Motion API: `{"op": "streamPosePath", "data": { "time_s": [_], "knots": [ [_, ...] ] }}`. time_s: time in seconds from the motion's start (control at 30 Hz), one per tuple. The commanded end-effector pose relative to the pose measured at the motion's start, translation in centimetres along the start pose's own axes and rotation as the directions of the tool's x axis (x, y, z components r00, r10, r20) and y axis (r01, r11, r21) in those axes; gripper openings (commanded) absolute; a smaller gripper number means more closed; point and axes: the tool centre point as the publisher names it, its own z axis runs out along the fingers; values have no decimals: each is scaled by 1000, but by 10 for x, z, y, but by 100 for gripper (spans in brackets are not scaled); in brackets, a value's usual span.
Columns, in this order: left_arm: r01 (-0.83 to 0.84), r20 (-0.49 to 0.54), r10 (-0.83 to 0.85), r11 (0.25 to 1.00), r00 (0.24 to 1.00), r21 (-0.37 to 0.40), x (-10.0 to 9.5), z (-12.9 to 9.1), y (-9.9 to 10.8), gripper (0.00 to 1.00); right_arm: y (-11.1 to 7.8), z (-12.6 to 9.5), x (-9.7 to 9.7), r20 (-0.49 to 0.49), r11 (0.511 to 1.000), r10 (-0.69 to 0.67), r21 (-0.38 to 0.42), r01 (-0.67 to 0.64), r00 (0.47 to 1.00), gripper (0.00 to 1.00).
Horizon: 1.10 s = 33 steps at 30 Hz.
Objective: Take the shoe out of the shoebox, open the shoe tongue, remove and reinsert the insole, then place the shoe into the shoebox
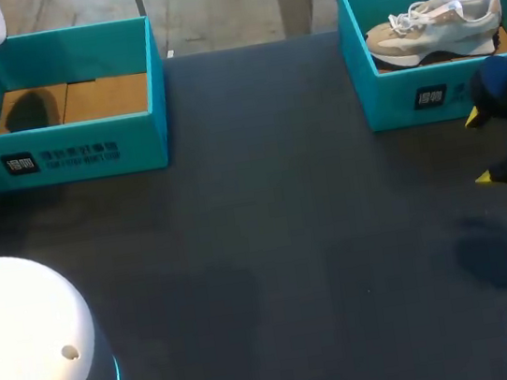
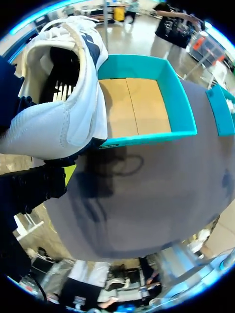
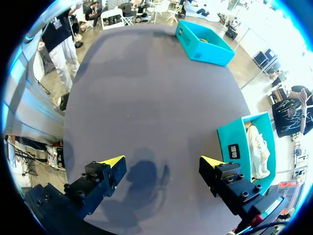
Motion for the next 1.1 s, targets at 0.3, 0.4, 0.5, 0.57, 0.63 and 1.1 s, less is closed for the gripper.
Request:
{"op": "streamPosePath", "data": {
  "time_s": [0.3, 0.4, 0.5, 0.57, 0.63, 1.1],
  "knots": [
    [-543, -61, 540, 838, 840, -58, -9, -7, 18, 0, 0, 1, 0, 1, 1000, 1, 2, -1, 1000, 100],
    [-636, -97, 631, 770, 770, -44, -15, -6, 26, 0, 0, 1, 0, 1, 1000, 1, 2, -1, 1000, 100],
    [-723, -169, 705, 685, 688, -88, -18, -5, 31, 0, 0, 1, 0, 1, 1000, 1, 2, -1, 1000, 100],
    [-773, -201, 748, 624, 633, -112, -18, -9, 32, 0, 0, 1, 0, 1, 1000, 1, 2, -1, 1000, 100],
    [-812, -212, 785, 574, 582, -103, -18, -14, 33, 0, 0, 1, 0, 1, 1000, 1, 2, -1, 1000, 100],
    [-824, -221, 795, 556, 565, -110, -19, -16, 34, 0, 0, 1, 0, 1, 1000, 1, 2, -1, 1000, 100]
  ]
}}
